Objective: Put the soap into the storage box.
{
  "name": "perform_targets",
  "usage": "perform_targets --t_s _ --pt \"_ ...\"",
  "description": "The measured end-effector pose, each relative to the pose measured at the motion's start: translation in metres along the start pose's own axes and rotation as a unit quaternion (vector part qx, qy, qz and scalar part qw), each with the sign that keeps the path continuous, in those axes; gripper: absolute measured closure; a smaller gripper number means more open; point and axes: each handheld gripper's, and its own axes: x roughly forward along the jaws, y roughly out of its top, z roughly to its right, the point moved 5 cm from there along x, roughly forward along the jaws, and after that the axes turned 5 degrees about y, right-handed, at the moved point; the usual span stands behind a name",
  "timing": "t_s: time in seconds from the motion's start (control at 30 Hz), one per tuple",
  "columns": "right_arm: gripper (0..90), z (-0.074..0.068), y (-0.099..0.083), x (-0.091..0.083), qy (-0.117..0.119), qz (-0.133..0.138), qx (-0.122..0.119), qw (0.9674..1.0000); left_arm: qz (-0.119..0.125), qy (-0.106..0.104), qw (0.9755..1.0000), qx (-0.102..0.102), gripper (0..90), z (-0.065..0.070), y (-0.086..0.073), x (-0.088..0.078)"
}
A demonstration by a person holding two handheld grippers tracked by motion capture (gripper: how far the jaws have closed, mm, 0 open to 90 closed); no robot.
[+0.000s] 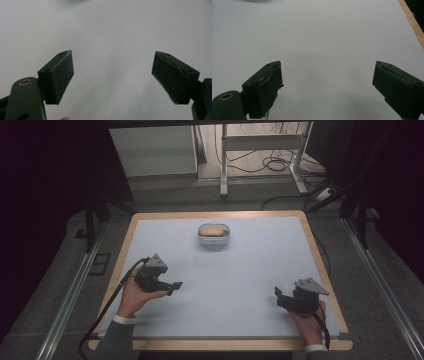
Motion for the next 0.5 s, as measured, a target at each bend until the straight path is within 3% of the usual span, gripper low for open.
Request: perform_targets --t_s 0.1,0.2,0.33,0.5 --pt "9.2 0.0 0.0 0.0 -0.001 0.0 0.0 1.0 0.009 0.0 0.9998 -0.018 18.4 -0.001 -0.017 0.002" --pt "9.2 0.0 0.0 0.0 -0.001 -0.001 -0.002 1.0 -0.009 0.011 0.9999 -0.006 18.2 -0.003 -0.022 0.003" --pt "9.2 0.0 0.0 0.0 -0.002 0.001 -0.001 1.0 0.004 0.009 0.9998 -0.019 18.5 -0.006 -0.022 -0.001" --pt "9.2 -0.001 0.0 -0.001 -0.001 0.005 -0.007 1.0 0.002 0.004 0.9998 -0.018 18.4 -0.005 -0.022 0.002"
